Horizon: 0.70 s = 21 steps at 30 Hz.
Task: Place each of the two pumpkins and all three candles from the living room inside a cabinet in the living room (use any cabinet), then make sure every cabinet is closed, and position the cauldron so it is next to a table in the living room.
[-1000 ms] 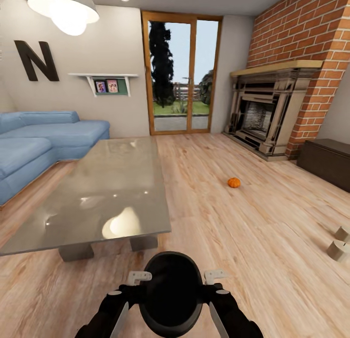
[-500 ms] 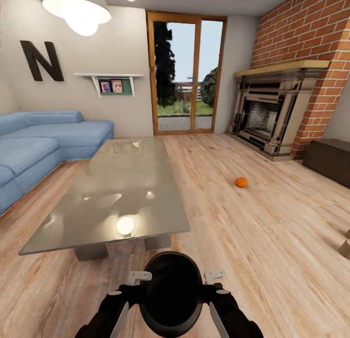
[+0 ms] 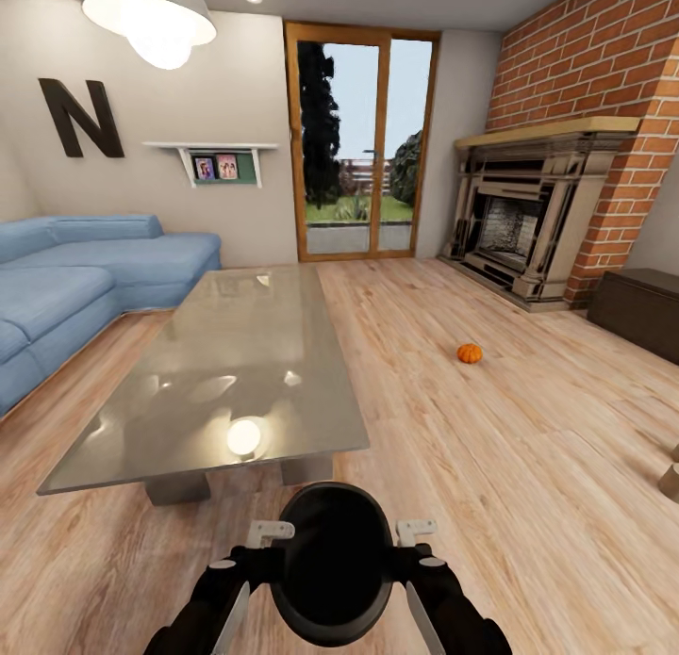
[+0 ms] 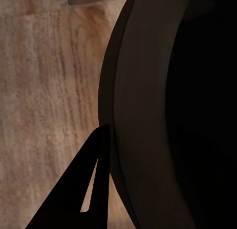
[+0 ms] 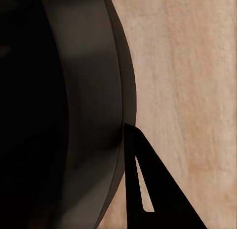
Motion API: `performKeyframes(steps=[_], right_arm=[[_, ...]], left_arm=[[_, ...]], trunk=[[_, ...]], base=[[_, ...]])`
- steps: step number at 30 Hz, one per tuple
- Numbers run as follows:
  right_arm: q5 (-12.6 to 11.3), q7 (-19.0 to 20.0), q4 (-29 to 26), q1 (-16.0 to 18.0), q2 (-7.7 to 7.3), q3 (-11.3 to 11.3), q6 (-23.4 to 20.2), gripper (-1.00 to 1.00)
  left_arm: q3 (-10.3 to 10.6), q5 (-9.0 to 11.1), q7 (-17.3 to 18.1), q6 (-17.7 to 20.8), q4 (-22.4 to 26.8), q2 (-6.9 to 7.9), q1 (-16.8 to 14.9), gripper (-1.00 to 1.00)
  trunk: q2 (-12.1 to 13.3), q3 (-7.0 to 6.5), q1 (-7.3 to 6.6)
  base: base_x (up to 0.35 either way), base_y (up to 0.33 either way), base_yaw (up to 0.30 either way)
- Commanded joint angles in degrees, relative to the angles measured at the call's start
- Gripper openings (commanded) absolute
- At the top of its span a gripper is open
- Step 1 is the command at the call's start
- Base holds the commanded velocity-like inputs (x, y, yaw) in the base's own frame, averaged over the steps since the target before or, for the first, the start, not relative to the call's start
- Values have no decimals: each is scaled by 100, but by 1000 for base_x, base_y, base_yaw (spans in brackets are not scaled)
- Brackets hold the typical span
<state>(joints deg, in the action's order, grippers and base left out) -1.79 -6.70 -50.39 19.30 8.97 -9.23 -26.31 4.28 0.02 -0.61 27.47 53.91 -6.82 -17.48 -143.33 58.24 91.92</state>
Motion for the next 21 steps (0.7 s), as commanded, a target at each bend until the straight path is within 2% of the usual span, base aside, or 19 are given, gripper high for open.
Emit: performKeyframes(steps=[1,5,21], right_arm=[[-111,-25,-138,9,-9,-26,-19,-100],[-111,-25,-138,6,-9,-27,-18,-100],[-107,-17,-138,7,-9,-27,-15,-100]], left_arm=[[-57,83,-9,31,16,13,-1,-100],[-58,85,-9,31,23,14,-1,-100],[-59,86,-9,31,23,20,-1,-100]], trunk=[[-3,5,-2],[-3,5,-2],[-23,338,37]], base=[[0,0,0],[0,0,0],[0,0,0]])
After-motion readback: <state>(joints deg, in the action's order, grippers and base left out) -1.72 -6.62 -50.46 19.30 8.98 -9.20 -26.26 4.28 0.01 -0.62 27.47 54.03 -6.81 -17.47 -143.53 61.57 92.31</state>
